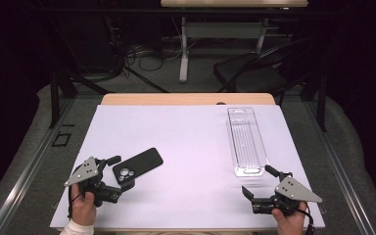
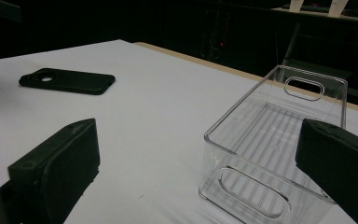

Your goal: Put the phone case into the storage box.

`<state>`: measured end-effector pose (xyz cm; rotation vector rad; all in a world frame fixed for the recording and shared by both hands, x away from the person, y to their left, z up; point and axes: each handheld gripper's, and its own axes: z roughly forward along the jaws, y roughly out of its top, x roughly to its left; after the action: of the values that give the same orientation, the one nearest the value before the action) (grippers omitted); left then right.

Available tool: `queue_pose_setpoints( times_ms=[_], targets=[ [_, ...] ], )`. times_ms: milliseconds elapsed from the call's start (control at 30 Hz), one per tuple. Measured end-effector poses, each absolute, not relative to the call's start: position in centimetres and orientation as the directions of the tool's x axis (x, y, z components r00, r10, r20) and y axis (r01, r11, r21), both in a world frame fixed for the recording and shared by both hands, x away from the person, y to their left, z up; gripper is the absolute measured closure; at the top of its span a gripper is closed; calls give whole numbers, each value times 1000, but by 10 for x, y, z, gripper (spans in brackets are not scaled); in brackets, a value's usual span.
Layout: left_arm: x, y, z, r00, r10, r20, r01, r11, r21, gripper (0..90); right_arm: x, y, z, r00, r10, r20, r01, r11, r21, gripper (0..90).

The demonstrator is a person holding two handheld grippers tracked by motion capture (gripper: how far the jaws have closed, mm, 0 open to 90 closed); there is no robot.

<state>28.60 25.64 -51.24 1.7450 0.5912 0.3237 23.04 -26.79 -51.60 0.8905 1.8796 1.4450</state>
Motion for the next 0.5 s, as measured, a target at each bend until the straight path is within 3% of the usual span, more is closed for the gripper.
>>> queue_pose_setpoints(
  times_ms=[300, 500],
  targets=[
    [288, 250, -509, 869, 475, -137, 246, -176, 953, 9, 229, -266, -516, -602, 796, -60, 153, 190, 970, 0],
    [297, 246, -505, 851, 495, -174, 303, -193, 933, 9, 231, -266, -517, -602, 797, -59, 165, 196, 967, 0]
  ],
)
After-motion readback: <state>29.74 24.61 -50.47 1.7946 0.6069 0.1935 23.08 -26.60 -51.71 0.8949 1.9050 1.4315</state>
